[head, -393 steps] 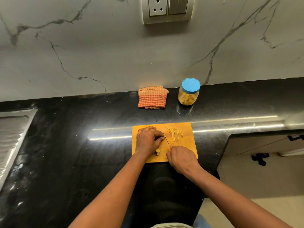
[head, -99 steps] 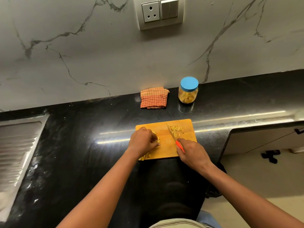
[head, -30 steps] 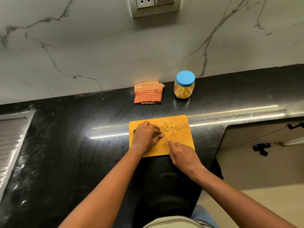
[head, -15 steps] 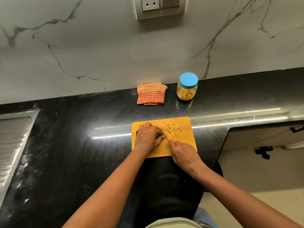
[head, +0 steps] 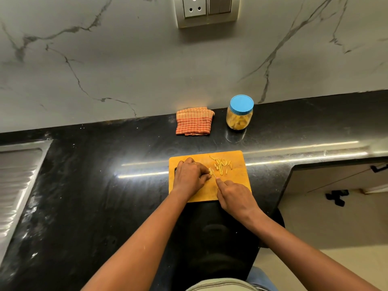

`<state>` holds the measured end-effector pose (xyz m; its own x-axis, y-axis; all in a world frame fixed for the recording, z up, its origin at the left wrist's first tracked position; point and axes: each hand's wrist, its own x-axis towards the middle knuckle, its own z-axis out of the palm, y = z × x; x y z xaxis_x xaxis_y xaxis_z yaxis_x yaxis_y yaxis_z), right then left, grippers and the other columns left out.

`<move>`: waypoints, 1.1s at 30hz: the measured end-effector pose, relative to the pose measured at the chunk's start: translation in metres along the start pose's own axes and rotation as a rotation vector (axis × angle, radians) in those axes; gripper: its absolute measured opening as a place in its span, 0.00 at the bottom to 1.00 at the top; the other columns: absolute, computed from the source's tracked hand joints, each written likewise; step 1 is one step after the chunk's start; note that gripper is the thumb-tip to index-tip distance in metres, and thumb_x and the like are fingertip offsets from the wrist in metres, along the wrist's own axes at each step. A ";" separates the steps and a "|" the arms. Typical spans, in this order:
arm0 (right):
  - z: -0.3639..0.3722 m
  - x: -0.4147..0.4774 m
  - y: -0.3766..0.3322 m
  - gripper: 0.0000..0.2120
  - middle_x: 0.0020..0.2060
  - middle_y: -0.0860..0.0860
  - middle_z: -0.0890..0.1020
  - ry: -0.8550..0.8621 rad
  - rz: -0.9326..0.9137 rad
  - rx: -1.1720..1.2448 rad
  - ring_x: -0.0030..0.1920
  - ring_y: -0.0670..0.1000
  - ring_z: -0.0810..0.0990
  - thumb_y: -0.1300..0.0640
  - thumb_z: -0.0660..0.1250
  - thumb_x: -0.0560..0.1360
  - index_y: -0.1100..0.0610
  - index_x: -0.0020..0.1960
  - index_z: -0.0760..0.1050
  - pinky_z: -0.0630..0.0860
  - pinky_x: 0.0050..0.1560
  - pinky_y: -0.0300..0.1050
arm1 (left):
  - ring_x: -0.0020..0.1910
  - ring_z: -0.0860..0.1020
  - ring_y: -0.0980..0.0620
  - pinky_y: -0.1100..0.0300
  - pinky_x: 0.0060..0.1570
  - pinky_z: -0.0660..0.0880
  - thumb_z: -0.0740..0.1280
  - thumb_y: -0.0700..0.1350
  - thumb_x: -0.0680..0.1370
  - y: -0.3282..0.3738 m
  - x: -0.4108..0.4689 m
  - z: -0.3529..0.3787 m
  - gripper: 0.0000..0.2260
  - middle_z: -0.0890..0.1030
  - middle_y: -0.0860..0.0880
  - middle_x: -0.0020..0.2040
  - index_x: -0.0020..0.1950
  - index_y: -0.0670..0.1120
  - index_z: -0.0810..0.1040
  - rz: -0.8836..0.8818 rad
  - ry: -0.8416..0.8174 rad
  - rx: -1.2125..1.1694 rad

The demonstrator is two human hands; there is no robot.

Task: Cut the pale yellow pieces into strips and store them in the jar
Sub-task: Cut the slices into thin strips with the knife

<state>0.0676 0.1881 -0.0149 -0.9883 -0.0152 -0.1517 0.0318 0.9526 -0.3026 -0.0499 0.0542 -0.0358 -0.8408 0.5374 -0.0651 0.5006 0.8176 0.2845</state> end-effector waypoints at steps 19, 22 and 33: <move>0.005 0.000 0.001 0.23 0.54 0.55 0.80 -0.008 -0.018 -0.012 0.47 0.54 0.80 0.54 0.54 0.83 0.57 0.76 0.61 0.76 0.46 0.46 | 0.52 0.71 0.55 0.56 0.51 0.68 0.67 0.58 0.76 0.000 -0.002 -0.001 0.11 0.83 0.60 0.51 0.54 0.57 0.83 0.047 0.010 0.048; 0.005 0.000 0.002 0.23 0.55 0.55 0.80 -0.022 -0.025 -0.029 0.48 0.54 0.80 0.54 0.54 0.83 0.57 0.77 0.60 0.78 0.48 0.46 | 0.52 0.71 0.53 0.55 0.50 0.69 0.65 0.58 0.77 0.000 -0.003 0.000 0.12 0.83 0.59 0.52 0.55 0.57 0.83 0.083 0.015 0.073; 0.004 0.015 0.000 0.23 0.57 0.57 0.78 -0.080 -0.053 -0.117 0.50 0.56 0.80 0.57 0.54 0.82 0.61 0.76 0.58 0.78 0.48 0.49 | 0.52 0.72 0.52 0.54 0.50 0.69 0.64 0.58 0.78 0.000 -0.005 0.000 0.12 0.83 0.58 0.53 0.56 0.57 0.82 0.091 0.012 0.086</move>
<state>0.0535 0.1865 -0.0210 -0.9729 -0.0864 -0.2145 -0.0424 0.9785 -0.2016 -0.0456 0.0516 -0.0354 -0.7935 0.6077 -0.0313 0.5899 0.7809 0.2054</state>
